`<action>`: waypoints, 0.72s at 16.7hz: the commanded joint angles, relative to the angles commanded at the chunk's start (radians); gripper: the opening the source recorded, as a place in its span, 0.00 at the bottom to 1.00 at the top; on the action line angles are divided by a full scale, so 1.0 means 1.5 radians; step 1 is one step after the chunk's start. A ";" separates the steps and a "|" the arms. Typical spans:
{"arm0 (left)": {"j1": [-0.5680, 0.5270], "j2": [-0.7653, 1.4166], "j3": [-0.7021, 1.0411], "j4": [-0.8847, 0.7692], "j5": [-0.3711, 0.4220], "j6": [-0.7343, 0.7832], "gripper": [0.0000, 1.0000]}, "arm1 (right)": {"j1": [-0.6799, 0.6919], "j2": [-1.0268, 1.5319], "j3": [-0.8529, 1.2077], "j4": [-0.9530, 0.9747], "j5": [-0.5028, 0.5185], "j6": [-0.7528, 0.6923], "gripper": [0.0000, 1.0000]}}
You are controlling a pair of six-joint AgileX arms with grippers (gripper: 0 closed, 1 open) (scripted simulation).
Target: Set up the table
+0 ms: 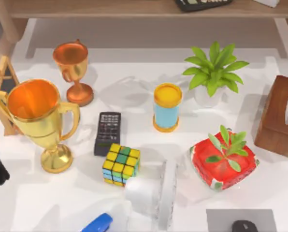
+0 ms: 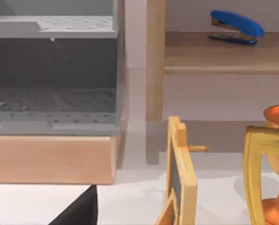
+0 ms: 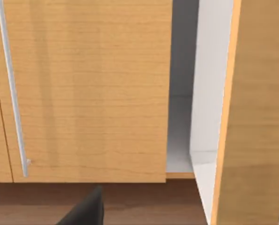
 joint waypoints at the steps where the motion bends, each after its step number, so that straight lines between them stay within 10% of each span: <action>1: 0.000 0.000 0.000 0.000 0.000 0.000 1.00 | 0.000 0.000 0.000 0.000 0.000 0.000 0.77; 12: 0.000 0.000 0.000 0.000 0.000 0.000 1.00 | 0.000 0.000 0.000 0.000 0.000 0.000 0.00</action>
